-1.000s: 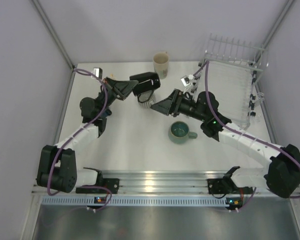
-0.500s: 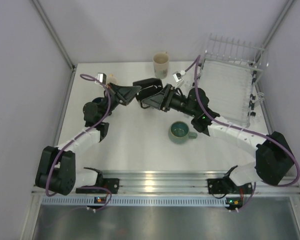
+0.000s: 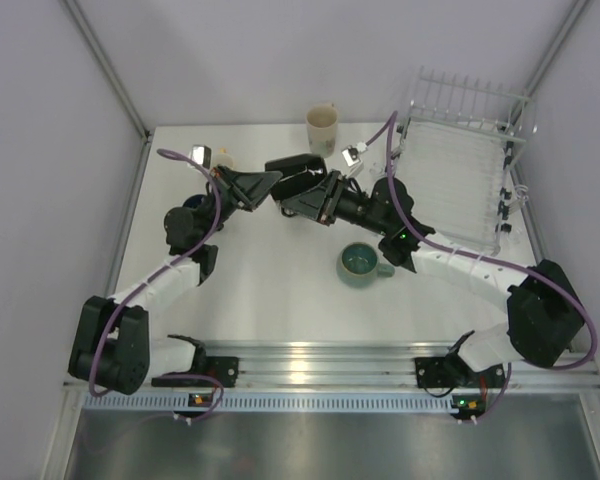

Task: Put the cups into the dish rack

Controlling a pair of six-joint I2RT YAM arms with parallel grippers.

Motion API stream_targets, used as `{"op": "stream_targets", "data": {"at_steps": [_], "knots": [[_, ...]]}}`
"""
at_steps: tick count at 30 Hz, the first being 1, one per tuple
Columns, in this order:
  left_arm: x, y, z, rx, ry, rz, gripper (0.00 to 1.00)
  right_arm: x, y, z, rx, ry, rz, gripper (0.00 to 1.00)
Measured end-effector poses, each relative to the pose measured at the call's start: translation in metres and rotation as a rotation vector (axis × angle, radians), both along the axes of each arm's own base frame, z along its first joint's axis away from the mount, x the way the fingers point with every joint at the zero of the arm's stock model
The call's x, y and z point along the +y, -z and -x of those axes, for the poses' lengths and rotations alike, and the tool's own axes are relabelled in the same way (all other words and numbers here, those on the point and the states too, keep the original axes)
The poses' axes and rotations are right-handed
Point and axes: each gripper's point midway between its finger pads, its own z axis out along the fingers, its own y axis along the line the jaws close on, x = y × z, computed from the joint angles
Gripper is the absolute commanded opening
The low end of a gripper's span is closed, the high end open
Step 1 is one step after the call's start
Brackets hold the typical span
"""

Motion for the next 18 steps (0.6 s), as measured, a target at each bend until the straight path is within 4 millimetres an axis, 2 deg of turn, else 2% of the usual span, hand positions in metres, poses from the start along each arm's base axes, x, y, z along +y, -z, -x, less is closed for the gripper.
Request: {"op": "stream_targets", "data": {"at_steps": [2, 3, 5, 6, 10, 12, 13, 16, 18], "knots": [[0.000, -0.003, 0.002, -0.014, -0.003, 0.004, 0.00, 0.001, 0.001, -0.001, 0.015, 0.000, -0.006, 0.12], [0.000, -0.005, 0.004, -0.033, -0.005, 0.002, 0.00, 0.001, 0.000, -0.001, 0.036, -0.002, -0.016, 0.00], [0.001, -0.006, 0.005, -0.047, -0.012, 0.001, 0.00, 0.002, -0.001, 0.000, 0.041, -0.008, -0.028, 0.00], [0.001, -0.006, 0.006, -0.050, -0.015, 0.001, 0.05, 0.002, -0.002, 0.000, 0.041, -0.011, -0.030, 0.00], [0.001, -0.001, 0.010, -0.045, -0.013, -0.002, 0.38, 0.002, 0.003, 0.002, 0.040, -0.020, -0.023, 0.00], [-0.002, 0.003, 0.014, -0.038, 0.001, -0.004, 0.45, 0.001, 0.010, 0.004, 0.045, -0.014, -0.005, 0.00], [-0.003, 0.005, 0.016, -0.032, 0.009, -0.006, 0.57, -0.002, 0.015, 0.004, 0.046, -0.003, 0.011, 0.00], [-0.006, 0.011, 0.020, -0.021, 0.027, -0.012, 0.68, -0.014, 0.025, 0.004, 0.048, 0.042, 0.062, 0.00], [-0.006, 0.015, 0.021, -0.018, 0.033, -0.019, 0.85, -0.026, 0.028, 0.004, 0.038, 0.086, 0.094, 0.00]]}}
